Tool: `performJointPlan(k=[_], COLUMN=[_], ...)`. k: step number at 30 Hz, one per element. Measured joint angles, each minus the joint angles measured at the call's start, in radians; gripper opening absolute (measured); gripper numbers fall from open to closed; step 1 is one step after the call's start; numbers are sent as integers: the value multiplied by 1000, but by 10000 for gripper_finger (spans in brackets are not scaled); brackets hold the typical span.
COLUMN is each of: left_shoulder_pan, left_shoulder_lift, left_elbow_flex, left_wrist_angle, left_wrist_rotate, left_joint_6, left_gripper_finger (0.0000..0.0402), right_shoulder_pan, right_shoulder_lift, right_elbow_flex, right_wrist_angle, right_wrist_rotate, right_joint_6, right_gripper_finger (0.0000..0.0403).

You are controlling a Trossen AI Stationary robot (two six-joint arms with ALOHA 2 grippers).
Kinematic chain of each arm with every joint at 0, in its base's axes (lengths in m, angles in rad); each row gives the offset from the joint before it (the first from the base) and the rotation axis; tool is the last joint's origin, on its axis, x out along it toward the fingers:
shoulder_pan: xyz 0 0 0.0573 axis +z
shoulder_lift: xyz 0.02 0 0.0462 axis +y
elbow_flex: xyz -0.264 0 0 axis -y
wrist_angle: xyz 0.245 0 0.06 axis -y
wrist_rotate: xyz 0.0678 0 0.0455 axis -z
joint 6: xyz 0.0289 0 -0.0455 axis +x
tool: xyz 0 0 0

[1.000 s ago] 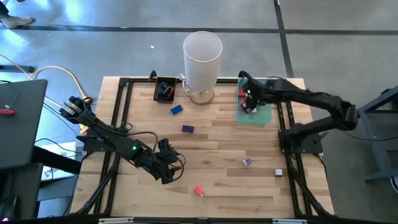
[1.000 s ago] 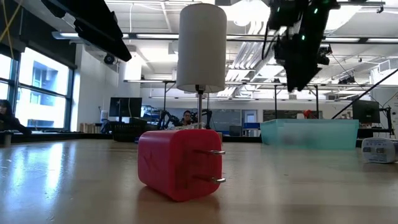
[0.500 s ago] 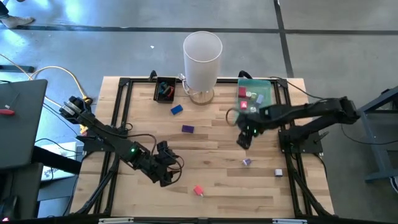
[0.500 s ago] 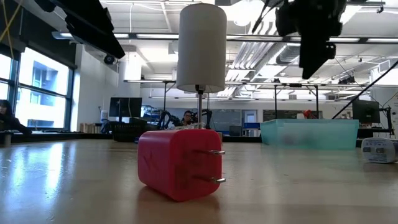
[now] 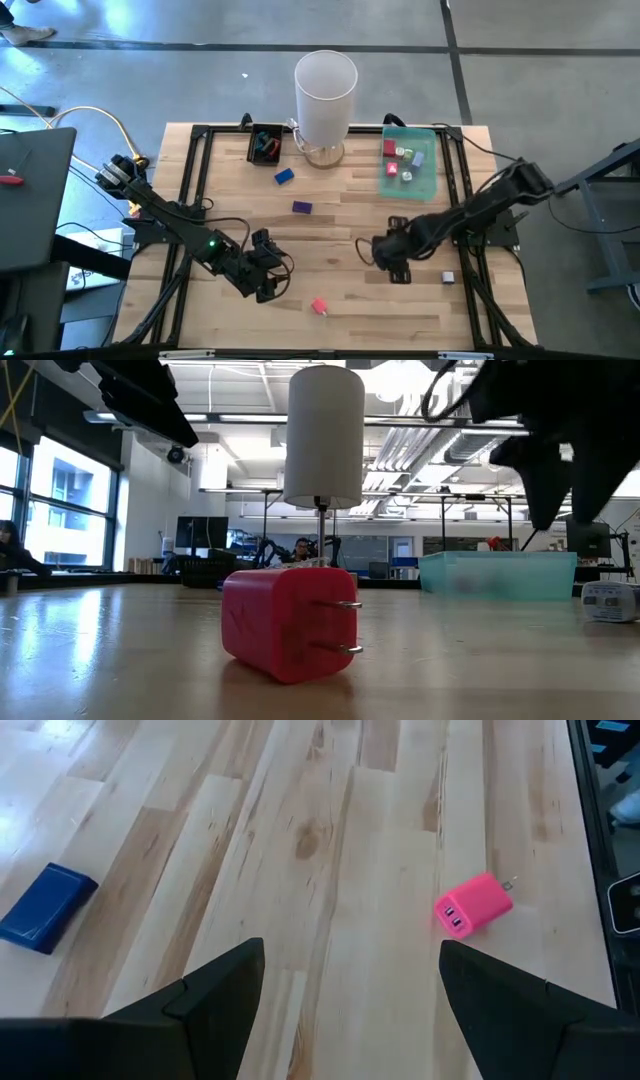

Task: Pick & Place Office items
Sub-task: Put the blue white adapter into the green bin

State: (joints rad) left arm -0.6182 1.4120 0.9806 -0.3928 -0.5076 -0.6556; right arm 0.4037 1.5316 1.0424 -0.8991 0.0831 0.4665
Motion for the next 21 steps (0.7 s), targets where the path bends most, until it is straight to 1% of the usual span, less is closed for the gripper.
performJointPlan(k=[3, 10, 15, 21], left_shoulder_pan=[0, 0, 2, 2], left_shoulder_lift=[0, 0, 0, 0], left_elbow_flex=[0, 0, 0, 0], left_wrist_angle=[8, 15, 16, 18], left_wrist_rotate=[0, -1, -1, -3], left_joint_6=[0, 0, 0, 0], left_gripper_finger=[294, 294, 294, 294], right_shoulder_pan=[17, 13, 13, 16], right_shoulder_lift=[63, 168, 179, 179], right_elbow_flex=[0, 0, 0, 0], right_wrist_angle=[12, 87, 104, 102], right_wrist_rotate=[29, 22, 12, 1], right_joint_6=[-28, -33, -75, -78], right_gripper_finger=[215, 215, 215, 215])
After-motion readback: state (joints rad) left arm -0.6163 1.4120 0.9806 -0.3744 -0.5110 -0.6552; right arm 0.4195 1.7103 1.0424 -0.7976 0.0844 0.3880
